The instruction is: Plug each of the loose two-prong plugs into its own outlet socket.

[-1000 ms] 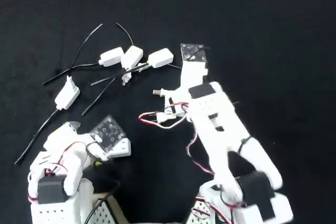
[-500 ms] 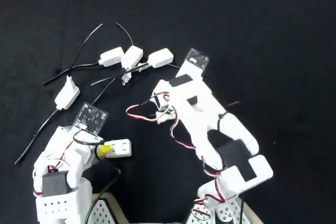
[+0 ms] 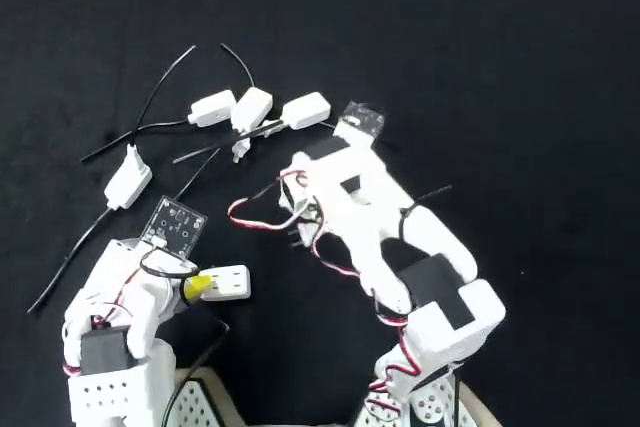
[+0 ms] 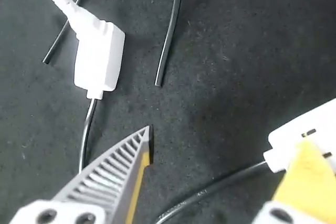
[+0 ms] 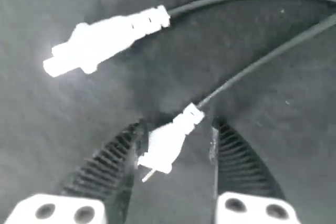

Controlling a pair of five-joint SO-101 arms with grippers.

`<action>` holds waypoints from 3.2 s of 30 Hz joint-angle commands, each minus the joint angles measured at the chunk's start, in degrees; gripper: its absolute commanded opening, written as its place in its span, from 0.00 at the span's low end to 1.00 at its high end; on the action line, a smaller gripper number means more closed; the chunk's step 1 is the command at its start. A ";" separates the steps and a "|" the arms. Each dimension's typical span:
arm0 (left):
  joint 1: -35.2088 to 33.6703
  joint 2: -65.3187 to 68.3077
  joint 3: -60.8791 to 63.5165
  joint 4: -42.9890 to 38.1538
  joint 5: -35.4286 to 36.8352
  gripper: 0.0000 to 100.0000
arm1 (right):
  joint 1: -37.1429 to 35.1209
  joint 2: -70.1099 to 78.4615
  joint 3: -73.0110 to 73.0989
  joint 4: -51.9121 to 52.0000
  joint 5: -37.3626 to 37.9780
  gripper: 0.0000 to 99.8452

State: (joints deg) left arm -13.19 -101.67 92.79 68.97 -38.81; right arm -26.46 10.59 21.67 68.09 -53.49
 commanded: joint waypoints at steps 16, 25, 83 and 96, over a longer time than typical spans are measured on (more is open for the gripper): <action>-0.31 0.62 1.19 -0.18 -0.79 0.40 | 8.62 0.31 -14.11 -2.20 -10.99 0.12; -0.31 0.62 1.19 -0.18 -0.79 0.40 | 7.12 7.08 -13.32 -9.14 -17.05 0.12; 0.13 0.62 2.42 -2.02 -0.79 0.40 | -1.85 18.59 -49.98 32.44 58.64 0.01; 0.13 0.62 2.42 -2.02 -0.79 0.40 | -5.45 30.55 -43.38 27.25 82.29 0.02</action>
State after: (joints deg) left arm -13.27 -101.76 93.85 67.21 -38.81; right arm -31.12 40.48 -21.67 95.96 26.77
